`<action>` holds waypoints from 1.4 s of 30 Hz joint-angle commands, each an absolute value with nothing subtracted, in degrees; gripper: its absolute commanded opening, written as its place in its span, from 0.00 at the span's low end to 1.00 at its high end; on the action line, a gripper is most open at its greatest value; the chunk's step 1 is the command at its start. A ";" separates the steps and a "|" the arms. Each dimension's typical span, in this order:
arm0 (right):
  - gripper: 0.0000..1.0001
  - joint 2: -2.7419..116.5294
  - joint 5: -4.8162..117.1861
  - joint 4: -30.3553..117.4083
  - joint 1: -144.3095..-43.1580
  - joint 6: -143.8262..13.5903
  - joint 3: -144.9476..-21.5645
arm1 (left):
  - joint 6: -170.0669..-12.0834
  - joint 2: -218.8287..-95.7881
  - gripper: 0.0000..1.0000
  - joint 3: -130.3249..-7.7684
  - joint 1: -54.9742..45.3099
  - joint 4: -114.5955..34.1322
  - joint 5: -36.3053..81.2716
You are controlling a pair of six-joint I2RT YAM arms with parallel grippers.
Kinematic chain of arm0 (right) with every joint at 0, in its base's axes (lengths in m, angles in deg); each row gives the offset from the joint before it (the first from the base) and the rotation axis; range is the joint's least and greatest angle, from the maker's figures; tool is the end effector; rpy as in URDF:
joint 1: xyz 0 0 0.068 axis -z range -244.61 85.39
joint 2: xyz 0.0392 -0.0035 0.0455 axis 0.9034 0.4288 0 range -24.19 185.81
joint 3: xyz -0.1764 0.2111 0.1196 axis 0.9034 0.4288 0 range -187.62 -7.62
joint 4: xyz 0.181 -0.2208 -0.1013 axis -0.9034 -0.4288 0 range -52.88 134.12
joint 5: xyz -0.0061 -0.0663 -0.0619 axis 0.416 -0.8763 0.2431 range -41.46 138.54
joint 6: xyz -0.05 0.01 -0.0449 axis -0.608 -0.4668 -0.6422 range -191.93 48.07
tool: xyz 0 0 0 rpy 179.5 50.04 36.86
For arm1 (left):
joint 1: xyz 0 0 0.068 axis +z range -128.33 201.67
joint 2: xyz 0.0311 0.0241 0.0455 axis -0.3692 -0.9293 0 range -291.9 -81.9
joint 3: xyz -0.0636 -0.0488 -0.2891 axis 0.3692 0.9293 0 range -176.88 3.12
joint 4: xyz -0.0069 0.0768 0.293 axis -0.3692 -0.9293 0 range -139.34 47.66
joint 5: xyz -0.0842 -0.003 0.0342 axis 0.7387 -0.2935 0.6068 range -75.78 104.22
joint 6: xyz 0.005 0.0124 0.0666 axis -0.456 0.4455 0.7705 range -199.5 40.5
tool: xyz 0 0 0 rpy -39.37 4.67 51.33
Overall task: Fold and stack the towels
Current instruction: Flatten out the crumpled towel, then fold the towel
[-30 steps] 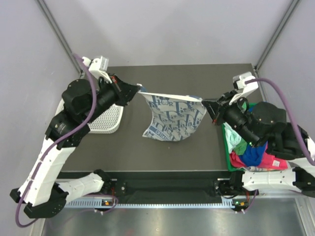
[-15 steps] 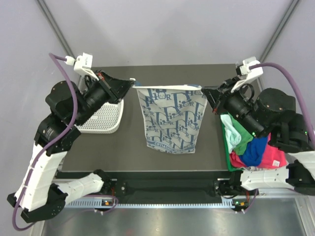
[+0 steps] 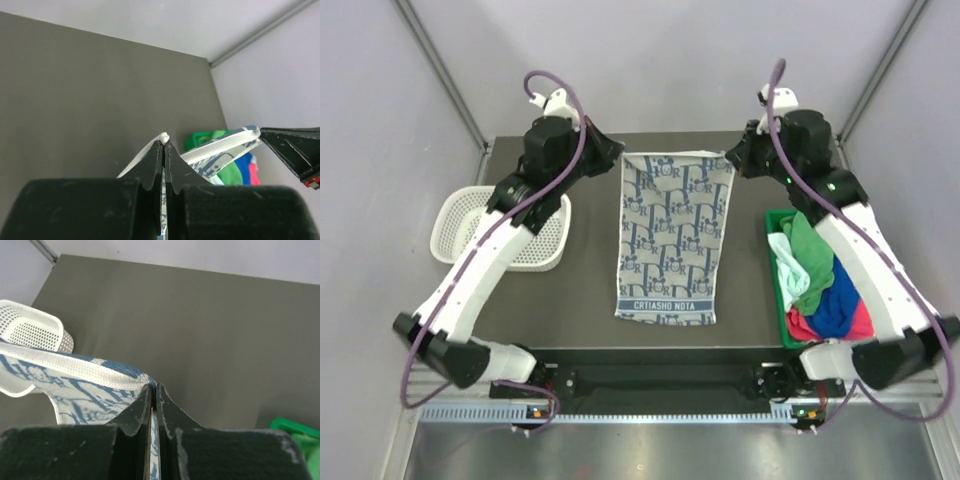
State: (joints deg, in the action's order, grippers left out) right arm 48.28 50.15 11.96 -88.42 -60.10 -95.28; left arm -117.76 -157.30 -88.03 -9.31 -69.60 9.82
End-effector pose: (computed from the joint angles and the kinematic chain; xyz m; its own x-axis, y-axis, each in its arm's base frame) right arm 0.2903 0.1298 0.4880 -0.3491 0.0699 -0.9345 -0.3643 0.9087 0.2041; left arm 0.2884 -0.1683 0.5068 -0.4122 -0.4727 -0.7789 0.2465 0.7652 -0.5948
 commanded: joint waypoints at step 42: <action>0.00 61.51 55.66 45.88 -86.93 -52.69 -57.64 | -123.79 -175.51 0.00 -55.17 1.55 -43.13 22.40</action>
